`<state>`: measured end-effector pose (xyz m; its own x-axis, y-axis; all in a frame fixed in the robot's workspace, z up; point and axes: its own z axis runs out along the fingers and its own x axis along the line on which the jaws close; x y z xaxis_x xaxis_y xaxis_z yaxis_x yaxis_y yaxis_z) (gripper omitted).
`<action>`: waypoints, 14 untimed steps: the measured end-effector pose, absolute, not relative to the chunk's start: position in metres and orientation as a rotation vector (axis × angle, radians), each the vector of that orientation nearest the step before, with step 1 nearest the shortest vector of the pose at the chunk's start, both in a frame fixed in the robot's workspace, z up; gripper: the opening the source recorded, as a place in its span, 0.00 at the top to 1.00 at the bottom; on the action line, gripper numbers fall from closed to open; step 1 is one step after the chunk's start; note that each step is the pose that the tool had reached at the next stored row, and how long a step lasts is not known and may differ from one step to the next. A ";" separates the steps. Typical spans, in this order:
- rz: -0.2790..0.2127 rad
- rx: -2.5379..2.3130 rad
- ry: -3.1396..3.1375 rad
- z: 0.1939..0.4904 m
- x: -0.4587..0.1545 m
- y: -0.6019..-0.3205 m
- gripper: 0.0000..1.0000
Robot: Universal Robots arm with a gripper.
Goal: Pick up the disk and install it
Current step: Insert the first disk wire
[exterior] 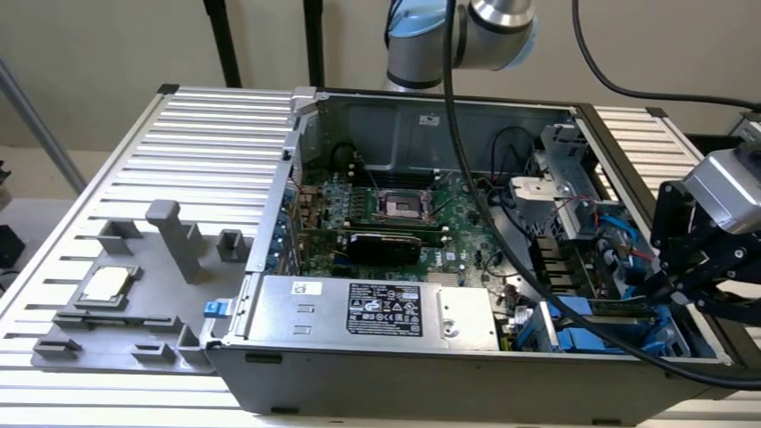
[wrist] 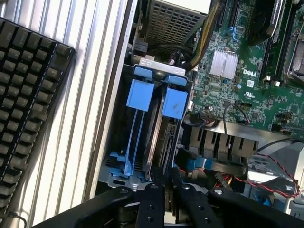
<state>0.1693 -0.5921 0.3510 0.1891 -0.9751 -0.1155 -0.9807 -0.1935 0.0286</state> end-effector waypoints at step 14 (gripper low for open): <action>0.153 -2.331 2.013 0.350 0.135 -0.587 0.84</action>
<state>0.1350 -0.5872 0.3495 0.1436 -0.9832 -0.1125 -0.9889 -0.1469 0.0215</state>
